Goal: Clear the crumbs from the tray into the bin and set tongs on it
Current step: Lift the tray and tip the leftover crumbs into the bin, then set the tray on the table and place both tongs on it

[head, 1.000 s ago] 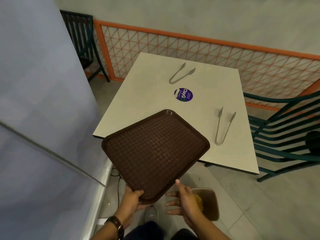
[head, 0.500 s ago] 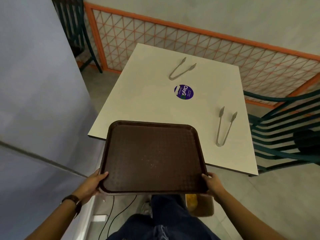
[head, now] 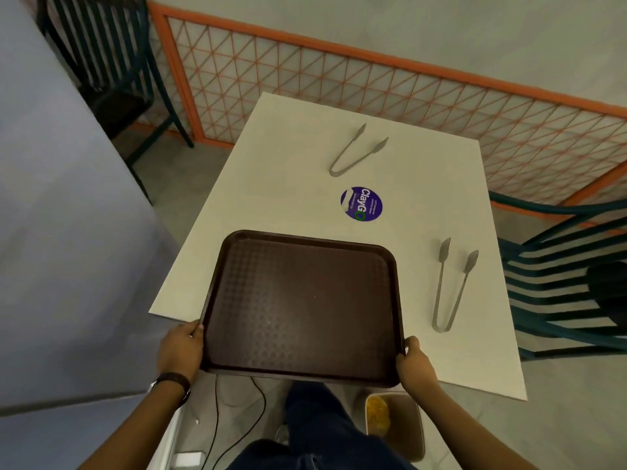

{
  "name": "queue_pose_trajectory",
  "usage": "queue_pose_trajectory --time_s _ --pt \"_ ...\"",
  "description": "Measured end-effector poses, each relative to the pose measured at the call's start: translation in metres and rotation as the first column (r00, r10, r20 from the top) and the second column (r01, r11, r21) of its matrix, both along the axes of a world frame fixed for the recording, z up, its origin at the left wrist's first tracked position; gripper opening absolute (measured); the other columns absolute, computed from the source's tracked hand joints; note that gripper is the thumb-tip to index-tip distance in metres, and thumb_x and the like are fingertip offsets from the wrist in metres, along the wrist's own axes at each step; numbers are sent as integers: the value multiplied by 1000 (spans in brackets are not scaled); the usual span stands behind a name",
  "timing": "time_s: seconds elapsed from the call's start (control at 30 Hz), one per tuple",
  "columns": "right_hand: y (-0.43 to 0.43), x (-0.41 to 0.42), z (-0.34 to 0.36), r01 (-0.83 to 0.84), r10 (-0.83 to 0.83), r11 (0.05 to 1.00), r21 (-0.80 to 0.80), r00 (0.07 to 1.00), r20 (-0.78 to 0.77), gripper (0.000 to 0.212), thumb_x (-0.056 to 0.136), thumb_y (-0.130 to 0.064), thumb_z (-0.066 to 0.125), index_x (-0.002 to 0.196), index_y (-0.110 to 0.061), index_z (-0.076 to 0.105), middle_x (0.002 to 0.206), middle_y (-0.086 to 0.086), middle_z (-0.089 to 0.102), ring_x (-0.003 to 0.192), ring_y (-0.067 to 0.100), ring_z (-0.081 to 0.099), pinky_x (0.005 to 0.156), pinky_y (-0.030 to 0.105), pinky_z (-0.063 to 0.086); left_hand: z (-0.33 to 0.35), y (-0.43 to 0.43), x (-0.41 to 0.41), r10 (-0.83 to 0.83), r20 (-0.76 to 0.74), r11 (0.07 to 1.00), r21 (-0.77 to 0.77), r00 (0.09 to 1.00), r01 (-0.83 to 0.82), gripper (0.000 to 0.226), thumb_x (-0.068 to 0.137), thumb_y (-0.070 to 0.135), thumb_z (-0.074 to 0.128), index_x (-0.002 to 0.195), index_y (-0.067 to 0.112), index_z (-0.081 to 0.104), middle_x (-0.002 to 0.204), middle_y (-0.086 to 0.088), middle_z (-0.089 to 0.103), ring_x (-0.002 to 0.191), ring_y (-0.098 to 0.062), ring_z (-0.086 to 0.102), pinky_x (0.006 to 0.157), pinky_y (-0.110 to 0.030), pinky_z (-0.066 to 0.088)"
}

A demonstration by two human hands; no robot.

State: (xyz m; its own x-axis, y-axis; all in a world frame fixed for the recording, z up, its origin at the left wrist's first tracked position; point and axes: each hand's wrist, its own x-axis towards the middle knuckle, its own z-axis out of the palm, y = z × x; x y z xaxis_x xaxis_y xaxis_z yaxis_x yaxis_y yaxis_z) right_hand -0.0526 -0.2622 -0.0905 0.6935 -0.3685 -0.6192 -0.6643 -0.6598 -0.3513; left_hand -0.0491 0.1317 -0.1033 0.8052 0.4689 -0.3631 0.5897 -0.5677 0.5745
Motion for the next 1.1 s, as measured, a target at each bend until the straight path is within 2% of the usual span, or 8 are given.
queue_pose_trajectory --time_s 0.07,0.13,0.2,0.27,0.47,0.7,0.9,1.1 --pt "-6 15 -2 -4 4 1000 4 1000 3 22 96 -8 36 118 -11 37 98 12 59 82 27 61 73 38 55 -3 -5 16 -22 -22 999 -41 1000 21 29 96 17 43 100 4 69 97 -19 68 84 -32 59 73 -34 46" --pt "-11 32 -2 -4 4 1000 18 1000 2 18 95 -8 35 112 -13 37 89 7 57 75 25 59 66 39 56 -5 -8 32 -4 -42 994 -106 999 0 29 96 16 44 108 3 67 106 -19 68 91 -34 61 83 -40 50" --pt "-14 48 -3 3 -2 999 50 1000 -18 15 94 -8 34 107 -16 34 87 8 55 72 27 58 56 39 56 -5 -14 49 40 -55 994 -104 998 -45 30 96 17 45 116 2 63 115 -22 65 103 -39 59 93 -45 47" --pt "-14 63 -2 1 1 997 72 999 -34 14 95 -9 32 105 -18 31 88 10 54 73 31 59 50 40 56 -3 -19 66 67 -38 995 -72 997 -69 32 96 15 45 120 0 59 119 -24 62 109 -41 56 95 -43 42" --pt "-21 106 -1 14 -8 995 100 999 -54 13 95 -7 31 103 -17 29 77 5 52 67 28 58 54 48 57 -5 -27 122 93 -36 990 -99 995 -97 32 95 13 46 121 -3 57 124 -25 59 114 -41 54 100 -44 39" --pt "-29 147 0 66 -57 991 114 995 -81 29 97 -11 34 126 -11 29 95 8 53 72 26 58 46 35 52 -1 -38 179 96 -54 987 -128 994 -102 32 94 10 47 121 -6 56 125 -26 57 117 -42 51 103 -43 36" --pt "-31 176 6 114 -102 987 110 989 -104 31 98 -14 36 128 -13 28 112 16 56 87 33 60 64 45 56 -1 -41 217 56 -62 987 -150 997 -65 31 94 11 49 119 -3 59 123 -24 59 115 -40 53 101 -40 37" --pt "-36 198 -3 169 -161 982 82 982 -99 29 97 -12 36 125 -14 30 104 13 56 86 33 62 57 42 55 0 -42 243 37 -62 982 -184 997 -48 31 93 10 49 119 -4 58 124 -24 59 115 -39 54 100 -39 38"
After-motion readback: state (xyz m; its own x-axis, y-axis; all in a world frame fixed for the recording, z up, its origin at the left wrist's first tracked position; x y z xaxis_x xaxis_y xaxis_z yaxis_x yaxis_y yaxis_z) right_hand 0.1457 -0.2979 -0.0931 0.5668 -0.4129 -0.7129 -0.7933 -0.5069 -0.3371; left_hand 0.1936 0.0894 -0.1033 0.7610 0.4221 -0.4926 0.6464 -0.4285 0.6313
